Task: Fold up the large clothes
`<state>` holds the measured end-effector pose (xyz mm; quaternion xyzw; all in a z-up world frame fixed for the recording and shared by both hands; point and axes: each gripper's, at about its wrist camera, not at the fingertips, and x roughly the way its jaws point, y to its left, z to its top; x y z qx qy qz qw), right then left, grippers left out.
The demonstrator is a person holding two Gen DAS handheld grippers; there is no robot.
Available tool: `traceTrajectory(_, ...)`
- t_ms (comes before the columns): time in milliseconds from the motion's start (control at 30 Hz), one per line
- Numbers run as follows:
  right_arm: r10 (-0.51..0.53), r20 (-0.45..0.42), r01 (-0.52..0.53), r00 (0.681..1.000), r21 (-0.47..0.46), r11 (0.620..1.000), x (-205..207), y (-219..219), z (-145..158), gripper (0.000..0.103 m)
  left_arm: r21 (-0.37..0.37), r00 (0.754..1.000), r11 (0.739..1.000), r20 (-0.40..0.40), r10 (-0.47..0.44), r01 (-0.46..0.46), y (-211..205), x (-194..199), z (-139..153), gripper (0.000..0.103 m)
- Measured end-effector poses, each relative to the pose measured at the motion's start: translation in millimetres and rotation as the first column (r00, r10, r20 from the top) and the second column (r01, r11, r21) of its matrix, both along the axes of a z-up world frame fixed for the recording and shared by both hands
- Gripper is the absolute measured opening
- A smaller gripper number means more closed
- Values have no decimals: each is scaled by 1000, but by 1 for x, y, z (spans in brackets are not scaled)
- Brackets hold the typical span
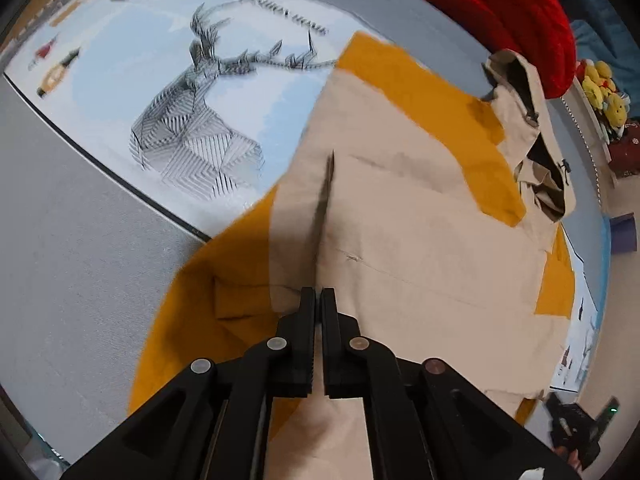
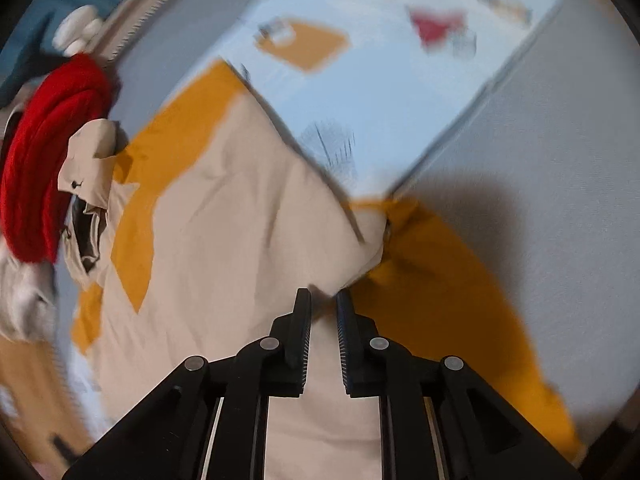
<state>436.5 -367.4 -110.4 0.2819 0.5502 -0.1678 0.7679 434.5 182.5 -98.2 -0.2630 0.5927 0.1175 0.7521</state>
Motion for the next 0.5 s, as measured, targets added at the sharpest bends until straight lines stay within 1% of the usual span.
traceTrajectory(33, 33, 52, -30, 998, -53, 998, 3, 7, 14, 15, 42, 1000, 999, 26, 16, -17, 1, -1, 8, 4)
traceTrajectory(67, 70, 89, -63, 994, -81, 995, 6, 12, 22, 16, 86, 998, 996, 61, 21, -27, 1, -2, 18, 4)
traceTrajectory(100, 100, 109, -91, 989, -89, 992, 11, 15, 26, 19, 115, 995, 993, 100, 12, -24, -1, -1, 26, 5)
traceTrajectory(133, 159, 132, -149, 978, -80, 986, 18, 22, 27, 25, 113, 992, 994, 123, -10, -4, -5, 0, 29, 5)
traceTrajectory(167, 192, 140, -187, 971, -52, 981, 23, 24, 24, 28, 99, 991, 995, 129, -36, 23, -9, 2, 29, 7)
traceTrajectory(200, 220, 141, -220, 965, -18, 975, 30, 25, 18, 33, 66, 989, 995, 124, -82, 74, -17, 6, 24, 8)
traceTrajectory(233, 251, 124, -254, 960, 14, 967, 36, 27, 7, 33, 33, 988, 994, 112, -111, 108, -24, 10, 16, 9)
traceTrajectory(267, 261, 82, -264, 962, 19, 964, 40, 29, -5, 33, 2, 987, 992, 100, -125, 126, -29, 12, 9, 11)
traceTrajectory(300, 263, 44, -264, 964, 20, 964, 40, 29, -14, 33, -50, 988, 989, 72, -134, 138, -32, 14, -4, 13)
traceTrajectory(333, 265, -37, -264, 964, 30, 964, 43, 27, -32, 33, -93, 991, 987, 32, -126, 129, -32, 15, -18, 13)
traceTrajectory(367, 262, -83, -259, 962, 45, 965, 41, 25, -43, 33, -109, 993, 988, -10, -114, 112, -31, 16, -30, 13)
traceTrajectory(400, 246, -98, -241, 964, 62, 969, 40, 21, -49, 33, -106, 994, 990, -49, -100, 95, -29, 16, -40, 12)
traceTrajectory(433, 232, -87, -226, 969, 73, 971, 39, 17, -48, 33, -98, 994, 992, -68, -90, 83, -27, 15, -45, 10)
traceTrajectory(500, 237, -93, -233, 967, 51, 971, 39, 20, -37, 33, -69, 994, 993, -57, -98, 94, -29, 15, -37, 8)
